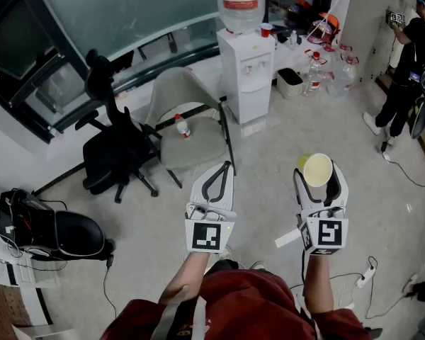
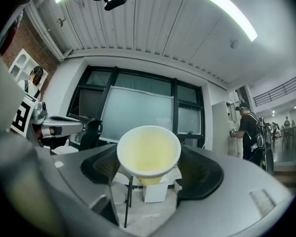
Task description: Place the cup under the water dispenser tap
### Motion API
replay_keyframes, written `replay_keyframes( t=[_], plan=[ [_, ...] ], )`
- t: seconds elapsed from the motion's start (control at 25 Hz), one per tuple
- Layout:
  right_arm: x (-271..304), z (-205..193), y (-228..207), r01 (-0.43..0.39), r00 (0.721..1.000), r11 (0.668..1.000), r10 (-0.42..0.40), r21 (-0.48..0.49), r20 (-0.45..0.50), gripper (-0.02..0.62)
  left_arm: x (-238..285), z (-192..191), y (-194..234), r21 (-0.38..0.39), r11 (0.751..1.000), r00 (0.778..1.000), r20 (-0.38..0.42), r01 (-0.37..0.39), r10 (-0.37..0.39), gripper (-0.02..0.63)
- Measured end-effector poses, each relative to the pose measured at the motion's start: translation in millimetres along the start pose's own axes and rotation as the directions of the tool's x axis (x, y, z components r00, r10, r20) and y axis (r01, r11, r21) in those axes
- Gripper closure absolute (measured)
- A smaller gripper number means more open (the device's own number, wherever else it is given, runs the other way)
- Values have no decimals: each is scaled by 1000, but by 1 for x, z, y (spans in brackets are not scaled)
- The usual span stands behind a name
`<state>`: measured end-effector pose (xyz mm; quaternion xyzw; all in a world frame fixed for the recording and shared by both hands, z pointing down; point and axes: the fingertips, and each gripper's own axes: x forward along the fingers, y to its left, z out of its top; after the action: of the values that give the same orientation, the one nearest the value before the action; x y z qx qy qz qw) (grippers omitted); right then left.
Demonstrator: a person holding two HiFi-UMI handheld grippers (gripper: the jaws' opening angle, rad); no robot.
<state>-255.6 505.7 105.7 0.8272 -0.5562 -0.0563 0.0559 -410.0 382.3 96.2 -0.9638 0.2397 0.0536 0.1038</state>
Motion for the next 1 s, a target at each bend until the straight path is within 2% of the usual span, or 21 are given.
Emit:
replay_keyframes(
  t=[0.4, 0.68, 0.84, 1.0],
  plan=[
    [35, 12, 67, -16, 1000, 1000, 16, 0, -1, 241, -14, -2, 76, 1, 1000, 999, 25, -22, 22, 604],
    [55, 6, 109, -5, 1000, 1000, 5, 0, -9, 239, -23, -27, 116, -37, 999, 1000, 13, -6, 7, 604],
    [69, 0, 120, -2, 1000, 1000, 2, -19, -19, 238, -20, -37, 134, -51, 999, 1000, 26, -13, 14, 604],
    [75, -2, 115, 3, 1000, 1000, -4, -12, -24, 238, -14, -39, 135, -44, 999, 1000, 26, -6, 7, 604]
  ],
)
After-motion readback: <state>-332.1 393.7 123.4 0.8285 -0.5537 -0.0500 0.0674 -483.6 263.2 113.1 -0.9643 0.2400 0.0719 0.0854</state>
